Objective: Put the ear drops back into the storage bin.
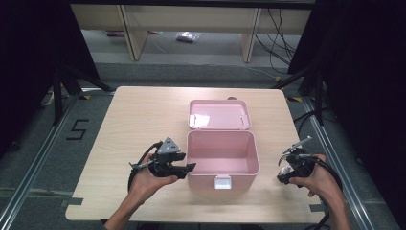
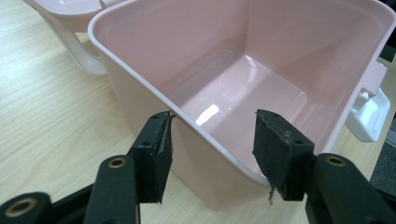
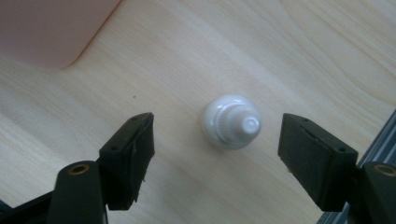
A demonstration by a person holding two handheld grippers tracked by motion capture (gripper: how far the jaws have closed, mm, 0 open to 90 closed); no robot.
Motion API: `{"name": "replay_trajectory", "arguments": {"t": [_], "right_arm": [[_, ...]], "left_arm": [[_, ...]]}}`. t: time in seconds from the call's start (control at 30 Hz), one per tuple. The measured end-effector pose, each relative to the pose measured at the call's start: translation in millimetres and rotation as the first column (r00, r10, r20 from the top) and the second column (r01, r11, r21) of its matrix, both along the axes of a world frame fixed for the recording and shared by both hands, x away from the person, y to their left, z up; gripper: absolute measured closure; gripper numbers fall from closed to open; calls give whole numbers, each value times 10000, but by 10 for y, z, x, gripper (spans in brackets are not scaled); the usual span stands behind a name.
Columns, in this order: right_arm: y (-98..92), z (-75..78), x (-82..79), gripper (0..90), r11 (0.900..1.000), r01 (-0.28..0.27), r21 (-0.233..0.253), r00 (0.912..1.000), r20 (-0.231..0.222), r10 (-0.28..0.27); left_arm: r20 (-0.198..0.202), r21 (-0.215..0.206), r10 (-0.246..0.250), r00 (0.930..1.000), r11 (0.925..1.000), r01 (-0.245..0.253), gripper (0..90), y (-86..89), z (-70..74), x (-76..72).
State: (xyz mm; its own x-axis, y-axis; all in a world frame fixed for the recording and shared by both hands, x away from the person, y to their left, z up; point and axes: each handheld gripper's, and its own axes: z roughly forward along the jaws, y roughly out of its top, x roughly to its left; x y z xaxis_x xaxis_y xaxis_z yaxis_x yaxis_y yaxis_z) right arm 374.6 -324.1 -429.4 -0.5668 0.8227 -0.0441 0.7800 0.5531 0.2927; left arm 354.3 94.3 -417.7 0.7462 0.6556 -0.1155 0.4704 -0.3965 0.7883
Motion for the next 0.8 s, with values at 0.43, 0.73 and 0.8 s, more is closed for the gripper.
{"name": "replay_trajectory", "arguments": {"t": [0.43,0.73,0.8], "right_arm": [[-2,-72,84,394,9992,14,-407,9997,-228,-24],[56,-160,165,477,9952,-326,-924,9987,-431,287],[71,-166,179,484,9938,-345,-1058,9985,-471,297]], "left_arm": [[26,-15,-5,10000,10000,5,466,3,-4,-2],[71,11,49,10000,10000,-49,466,1,-3,-7],[66,-13,-15,10000,10000,15,467,3,-1,-6]]}}
